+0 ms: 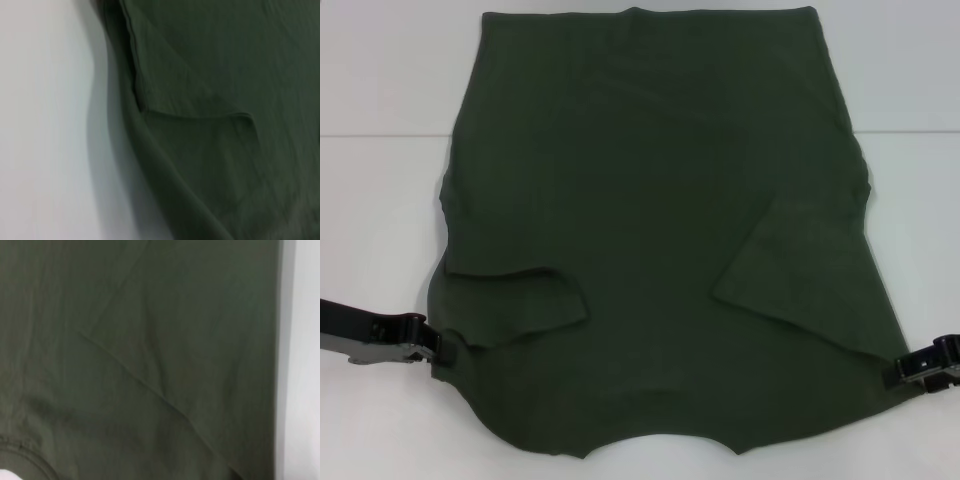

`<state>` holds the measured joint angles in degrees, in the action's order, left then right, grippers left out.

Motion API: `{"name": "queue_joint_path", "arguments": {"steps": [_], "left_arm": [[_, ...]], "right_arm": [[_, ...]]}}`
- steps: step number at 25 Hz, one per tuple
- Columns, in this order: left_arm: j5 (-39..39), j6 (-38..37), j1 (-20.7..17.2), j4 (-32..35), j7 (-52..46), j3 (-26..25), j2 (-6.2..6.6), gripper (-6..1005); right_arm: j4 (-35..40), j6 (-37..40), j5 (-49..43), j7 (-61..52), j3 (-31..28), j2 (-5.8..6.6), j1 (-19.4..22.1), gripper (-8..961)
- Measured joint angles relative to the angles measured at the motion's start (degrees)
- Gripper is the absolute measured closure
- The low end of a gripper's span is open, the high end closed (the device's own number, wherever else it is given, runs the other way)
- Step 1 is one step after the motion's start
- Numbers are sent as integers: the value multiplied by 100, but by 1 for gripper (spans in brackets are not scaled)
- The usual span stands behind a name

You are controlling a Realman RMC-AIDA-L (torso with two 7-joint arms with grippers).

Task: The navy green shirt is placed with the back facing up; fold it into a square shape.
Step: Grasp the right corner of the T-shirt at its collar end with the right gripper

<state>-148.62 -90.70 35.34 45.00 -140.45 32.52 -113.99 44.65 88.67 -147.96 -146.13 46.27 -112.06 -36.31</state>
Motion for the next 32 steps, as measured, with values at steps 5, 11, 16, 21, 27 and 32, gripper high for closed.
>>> {"name": "queue_joint_path", "arguments": {"steps": [5,11,16,21,27,32], "left_arm": [[4,0,-1,0,0,0,0,972],[7,0,-1,0,0,0,0,972],[9,0,-1,0,0,0,0,972],[9,1,-1,0,0,0,0,973],[9,1,-1,0,1,0,0,973],[44,1,-1,0,4,0,0,973]], "right_arm": [[0,17,13,18,-12,-8,-30,264],[0,27,14,28,11,-41,-62,270],[0,18,13,32,6,-45,-69,275],[0,30,16,41,22,-82,-117,279],[-48,42,21,106,21,-163,-235,285],[-108,15,22,122,22,-217,-354,290]]}}
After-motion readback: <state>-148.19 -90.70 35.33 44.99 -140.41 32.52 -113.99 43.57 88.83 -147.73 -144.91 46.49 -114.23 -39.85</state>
